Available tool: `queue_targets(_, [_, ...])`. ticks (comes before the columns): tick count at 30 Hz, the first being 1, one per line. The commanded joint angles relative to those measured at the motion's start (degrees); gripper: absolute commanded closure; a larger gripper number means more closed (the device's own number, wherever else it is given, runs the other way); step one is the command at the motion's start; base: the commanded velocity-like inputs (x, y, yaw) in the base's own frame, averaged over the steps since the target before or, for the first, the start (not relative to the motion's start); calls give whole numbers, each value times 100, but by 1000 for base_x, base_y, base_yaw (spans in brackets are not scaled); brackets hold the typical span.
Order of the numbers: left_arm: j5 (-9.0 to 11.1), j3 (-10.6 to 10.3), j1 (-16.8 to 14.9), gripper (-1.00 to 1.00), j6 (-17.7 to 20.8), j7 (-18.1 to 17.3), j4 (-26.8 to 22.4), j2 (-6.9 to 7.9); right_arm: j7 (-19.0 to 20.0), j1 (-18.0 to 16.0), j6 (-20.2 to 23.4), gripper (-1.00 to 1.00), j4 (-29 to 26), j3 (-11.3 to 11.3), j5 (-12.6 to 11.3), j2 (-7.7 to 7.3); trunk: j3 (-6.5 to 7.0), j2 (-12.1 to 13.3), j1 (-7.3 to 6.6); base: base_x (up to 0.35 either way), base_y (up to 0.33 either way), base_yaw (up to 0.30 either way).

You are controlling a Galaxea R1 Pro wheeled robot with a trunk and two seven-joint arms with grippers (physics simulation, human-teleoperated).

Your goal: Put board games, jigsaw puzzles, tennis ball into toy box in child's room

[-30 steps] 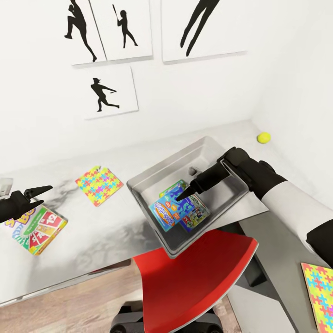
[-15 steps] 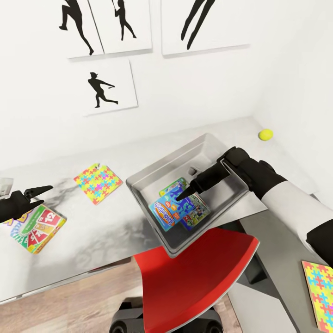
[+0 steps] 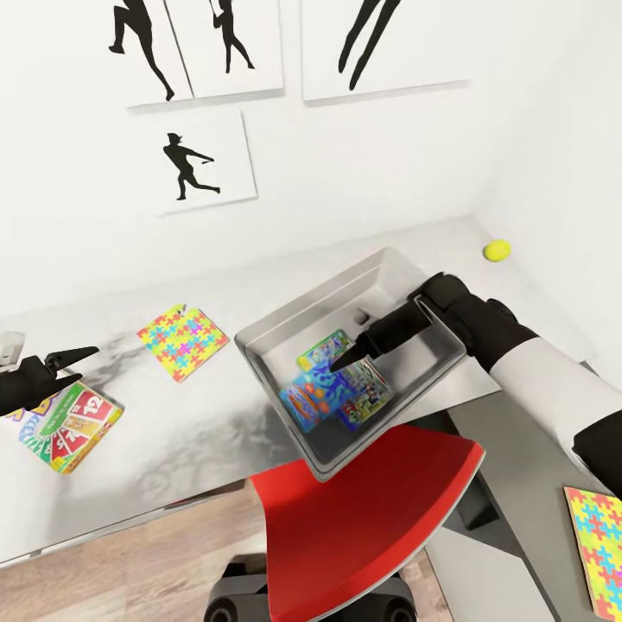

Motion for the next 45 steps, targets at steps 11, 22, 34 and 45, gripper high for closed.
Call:
queue_targets(11, [4,5,-5,-100,27,2,-1,1,2,-8,40,-100,-20,-103,-13,-11,-9,-10,3,0,0,0])
queue_targets(22, [4,2,-12,-100,20,-6,-1,-39,-16,-5,40,-100,-440,-653,13,-66,-9,-10,3,0,0,0])
queue_targets(34, [-2,7,22,-100,7,-273,-1,-67,-441,285,40,-100,-1426,-1547,28,-372,-9,-10,3,0,0,0])
queue_targets(45, [-66,103,97,-100,-99,-728,97,2,-1112,610,-37,-100,-2249,-2284,-35,-357,-9,-10,3,0,0,0])
